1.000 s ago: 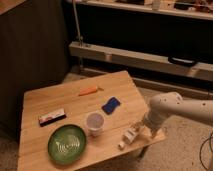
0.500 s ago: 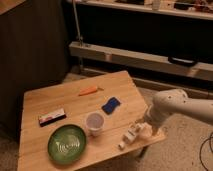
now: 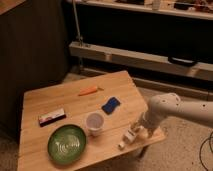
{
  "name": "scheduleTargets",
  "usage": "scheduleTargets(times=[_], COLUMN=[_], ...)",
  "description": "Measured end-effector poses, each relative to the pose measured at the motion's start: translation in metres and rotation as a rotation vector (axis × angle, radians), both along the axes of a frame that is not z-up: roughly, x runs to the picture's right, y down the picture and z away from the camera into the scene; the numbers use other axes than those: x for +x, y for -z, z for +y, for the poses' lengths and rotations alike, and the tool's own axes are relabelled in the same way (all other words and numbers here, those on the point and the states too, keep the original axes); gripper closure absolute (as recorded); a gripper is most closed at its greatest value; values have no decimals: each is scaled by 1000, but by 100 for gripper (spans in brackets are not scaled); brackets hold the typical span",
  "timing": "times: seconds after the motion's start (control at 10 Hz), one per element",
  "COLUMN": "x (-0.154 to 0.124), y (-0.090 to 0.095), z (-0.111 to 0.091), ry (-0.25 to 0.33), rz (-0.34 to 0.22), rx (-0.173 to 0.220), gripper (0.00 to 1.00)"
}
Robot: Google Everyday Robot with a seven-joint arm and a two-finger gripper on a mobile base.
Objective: Place the bottle in the ceramic bowl
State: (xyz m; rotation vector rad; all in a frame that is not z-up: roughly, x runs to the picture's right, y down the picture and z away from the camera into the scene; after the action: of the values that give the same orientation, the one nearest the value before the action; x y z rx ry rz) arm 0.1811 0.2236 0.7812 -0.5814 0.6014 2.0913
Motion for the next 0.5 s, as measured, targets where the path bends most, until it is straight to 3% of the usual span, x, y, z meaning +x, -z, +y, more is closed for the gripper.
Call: scheduleTargets(times=[0.5], x=[-24], y=[-8], z=[8], ry=[7], rz=[-37], rx=[-11], gripper=[35])
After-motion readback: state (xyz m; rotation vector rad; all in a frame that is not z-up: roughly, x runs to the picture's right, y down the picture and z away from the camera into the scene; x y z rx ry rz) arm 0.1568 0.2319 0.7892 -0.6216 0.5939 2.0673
